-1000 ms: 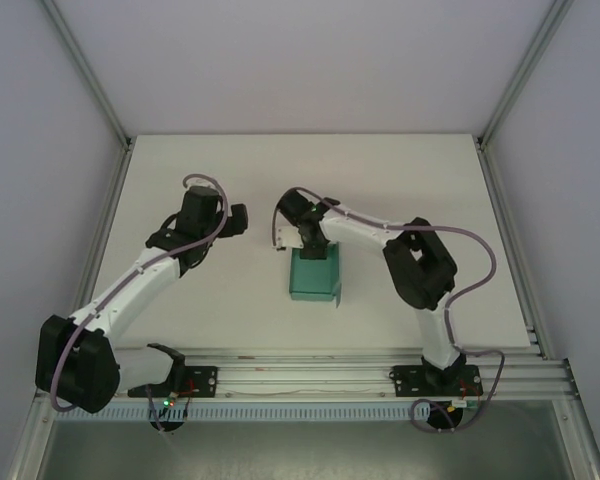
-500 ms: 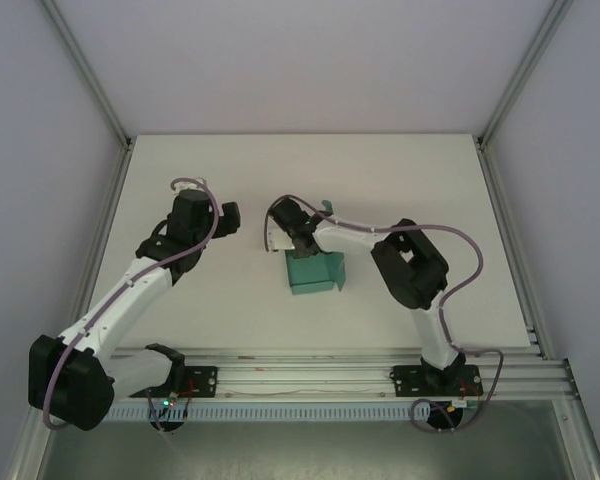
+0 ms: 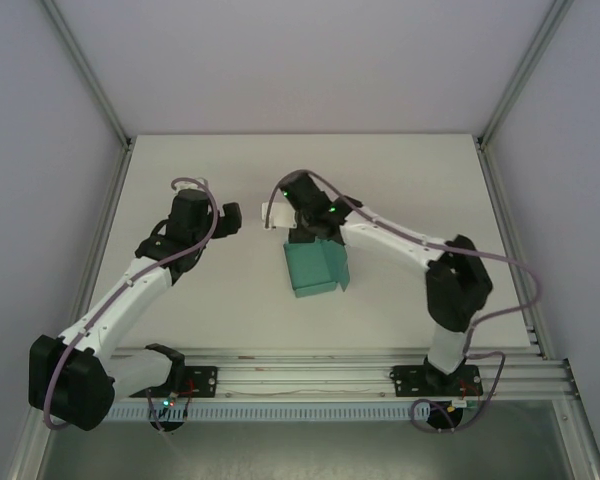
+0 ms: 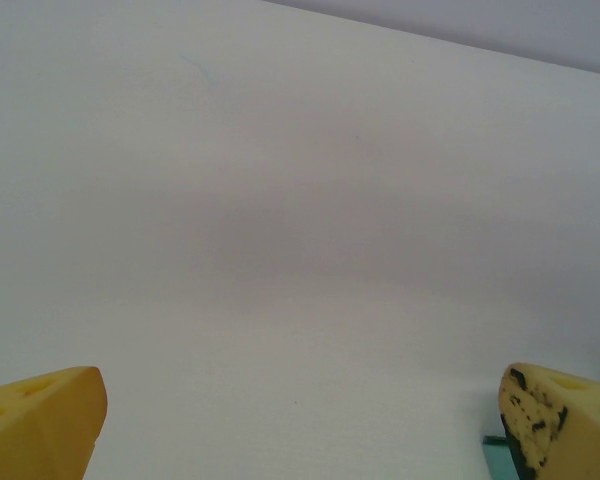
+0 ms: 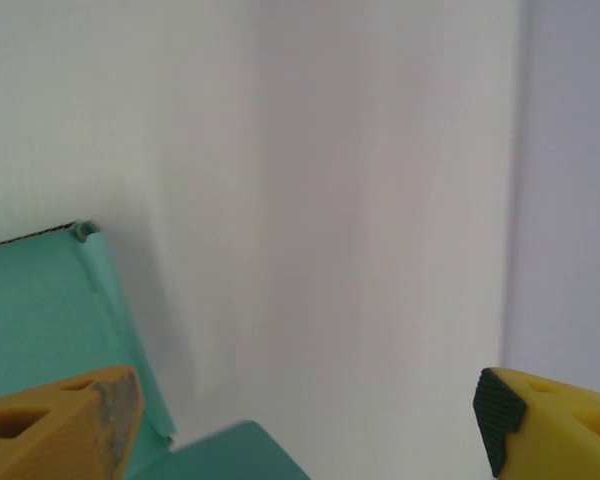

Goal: Assemble paper box

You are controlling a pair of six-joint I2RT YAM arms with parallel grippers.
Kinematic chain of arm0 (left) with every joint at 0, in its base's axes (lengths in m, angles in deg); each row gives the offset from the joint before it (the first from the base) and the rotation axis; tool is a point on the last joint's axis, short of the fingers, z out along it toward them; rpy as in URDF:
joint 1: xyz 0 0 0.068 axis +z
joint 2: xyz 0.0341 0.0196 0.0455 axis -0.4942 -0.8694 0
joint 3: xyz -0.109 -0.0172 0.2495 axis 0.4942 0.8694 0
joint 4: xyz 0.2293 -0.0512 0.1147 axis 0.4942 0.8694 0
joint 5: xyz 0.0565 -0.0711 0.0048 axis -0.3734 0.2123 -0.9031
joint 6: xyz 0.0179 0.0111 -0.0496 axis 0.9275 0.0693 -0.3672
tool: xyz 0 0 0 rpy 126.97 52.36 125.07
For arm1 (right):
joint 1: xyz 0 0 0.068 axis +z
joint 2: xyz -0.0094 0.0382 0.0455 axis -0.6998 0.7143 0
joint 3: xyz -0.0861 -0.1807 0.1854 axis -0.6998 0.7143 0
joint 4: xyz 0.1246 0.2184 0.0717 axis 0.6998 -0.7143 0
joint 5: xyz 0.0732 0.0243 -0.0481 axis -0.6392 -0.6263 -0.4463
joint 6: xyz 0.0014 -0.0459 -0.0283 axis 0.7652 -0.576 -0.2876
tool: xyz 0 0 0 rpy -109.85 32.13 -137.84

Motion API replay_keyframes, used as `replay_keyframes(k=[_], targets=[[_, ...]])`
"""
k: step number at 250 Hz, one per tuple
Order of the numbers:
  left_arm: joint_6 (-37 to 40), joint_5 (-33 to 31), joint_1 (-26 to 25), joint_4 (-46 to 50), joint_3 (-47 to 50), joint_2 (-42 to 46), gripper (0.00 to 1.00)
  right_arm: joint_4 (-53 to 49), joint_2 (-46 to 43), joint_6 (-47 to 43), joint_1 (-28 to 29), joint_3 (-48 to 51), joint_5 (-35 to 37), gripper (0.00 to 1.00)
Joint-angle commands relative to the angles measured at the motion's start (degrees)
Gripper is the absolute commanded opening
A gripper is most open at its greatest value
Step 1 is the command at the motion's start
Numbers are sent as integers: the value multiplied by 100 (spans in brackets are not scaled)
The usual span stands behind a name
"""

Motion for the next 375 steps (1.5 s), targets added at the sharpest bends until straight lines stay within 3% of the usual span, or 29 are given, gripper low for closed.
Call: replay_keyframes(k=[1,28,47,83,109,145,185,240,274,291,334,375], targets=[[458,956,42,-313,100,-178,100,58,-719,668,-14,382,-41,99],[1348,2590,19,-505,-180,-779,100,1163,-1524,2947,-99,999,1111,100],[2022,3324,-103,-226,-651,-1404,100,1565,-2188,4681,-297,1584,2097,100],[2942,2669,-810,739,-1817,-2703,100,884,-3470,7446,-997,2728,2332,100],[3510,2332,-1304,1293,-2532,-3467,96,439,-4270,8460,-1417,3451,2125,100],[3692,2143,-1486,1596,-3157,-4198,77,312,-4937,8836,-1575,4115,2068,100],[3706,2273,-1493,1741,-3486,-4664,60,276,-5098,8991,-1722,4412,2059,100],[3461,2187,-1491,1535,-3413,-4726,41,328,-4975,8976,-1770,4476,2137,100],[3068,1876,-1493,1265,-3180,-4561,22,341,-4961,8968,-1768,4487,2118,100],[2843,1762,-1493,1085,-2988,-4469,18,340,-4975,8986,-1770,4490,2135,100],[2718,1907,-1493,737,-2488,-4159,18,364,-4975,8999,-1776,4503,2153,100],[1869,1240,-1491,827,-2483,-3994,10,422,-4940,9097,-1777,4497,2136,100]])
